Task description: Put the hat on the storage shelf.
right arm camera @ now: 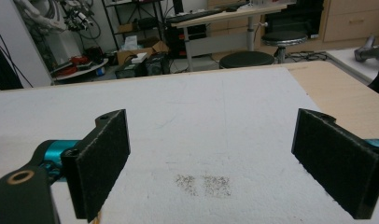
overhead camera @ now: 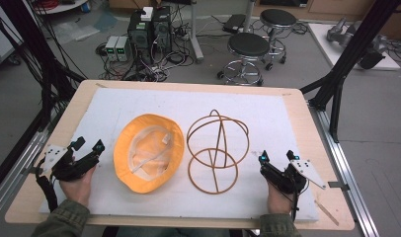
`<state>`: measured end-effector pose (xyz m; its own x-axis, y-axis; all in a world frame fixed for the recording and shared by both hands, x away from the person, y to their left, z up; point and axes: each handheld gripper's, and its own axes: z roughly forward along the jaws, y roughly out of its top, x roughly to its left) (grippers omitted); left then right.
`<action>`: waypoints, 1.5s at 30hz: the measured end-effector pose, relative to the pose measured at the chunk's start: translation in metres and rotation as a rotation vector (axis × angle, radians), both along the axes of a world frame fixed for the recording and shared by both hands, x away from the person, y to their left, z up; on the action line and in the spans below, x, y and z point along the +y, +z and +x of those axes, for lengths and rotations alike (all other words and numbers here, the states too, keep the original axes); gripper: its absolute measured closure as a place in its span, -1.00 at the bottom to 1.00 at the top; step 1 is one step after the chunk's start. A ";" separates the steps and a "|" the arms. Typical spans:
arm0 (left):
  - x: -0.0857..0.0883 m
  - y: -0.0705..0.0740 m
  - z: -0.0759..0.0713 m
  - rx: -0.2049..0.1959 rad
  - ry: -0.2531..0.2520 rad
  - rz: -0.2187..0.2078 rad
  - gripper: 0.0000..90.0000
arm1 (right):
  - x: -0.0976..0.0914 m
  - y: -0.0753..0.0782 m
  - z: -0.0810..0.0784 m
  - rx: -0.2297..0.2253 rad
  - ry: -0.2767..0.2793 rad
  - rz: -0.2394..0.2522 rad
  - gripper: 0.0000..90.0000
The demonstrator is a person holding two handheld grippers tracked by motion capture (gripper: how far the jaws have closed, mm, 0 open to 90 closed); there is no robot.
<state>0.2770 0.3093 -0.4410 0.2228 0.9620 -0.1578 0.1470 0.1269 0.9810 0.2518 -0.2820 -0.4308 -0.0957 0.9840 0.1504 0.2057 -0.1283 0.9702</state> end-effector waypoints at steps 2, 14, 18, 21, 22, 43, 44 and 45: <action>0.000 0.000 0.000 0.003 -0.003 -0.001 -0.37 | 0.000 0.000 0.000 0.001 -0.001 0.003 -0.77; 0.000 0.000 0.000 0.001 -0.004 -0.004 -0.37 | -0.002 -0.002 0.001 0.014 -0.002 0.014 -0.77; 0.000 0.000 0.001 -0.002 -0.004 -0.003 -0.36 | -0.002 -0.002 0.000 0.019 -0.003 0.017 -0.77; -0.001 0.000 0.002 -0.006 -0.004 -0.006 -0.36 | -0.004 -0.002 -0.001 0.016 -0.002 0.017 -0.77; -0.002 0.001 0.002 -0.006 -0.006 -0.002 -0.36 | -0.004 -0.002 -0.001 0.019 -0.003 0.018 -0.77; -0.029 0.027 0.005 -0.062 -0.157 0.041 -0.36 | -0.004 -0.004 -0.003 0.036 0.035 -0.017 -0.77; -0.029 0.028 0.006 -0.063 -0.158 0.043 -0.36 | -0.003 -0.004 -0.003 0.040 0.043 -0.020 -0.77; -0.029 0.029 0.007 -0.063 -0.160 0.041 -0.36 | -0.003 -0.004 -0.004 0.037 0.046 -0.028 -0.77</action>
<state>0.2837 0.2800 -0.4119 0.3818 0.9188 -0.1002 0.1000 0.0668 0.9927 0.2480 -0.2851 -0.4349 -0.1357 0.9826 0.1272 0.2469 -0.0908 0.9648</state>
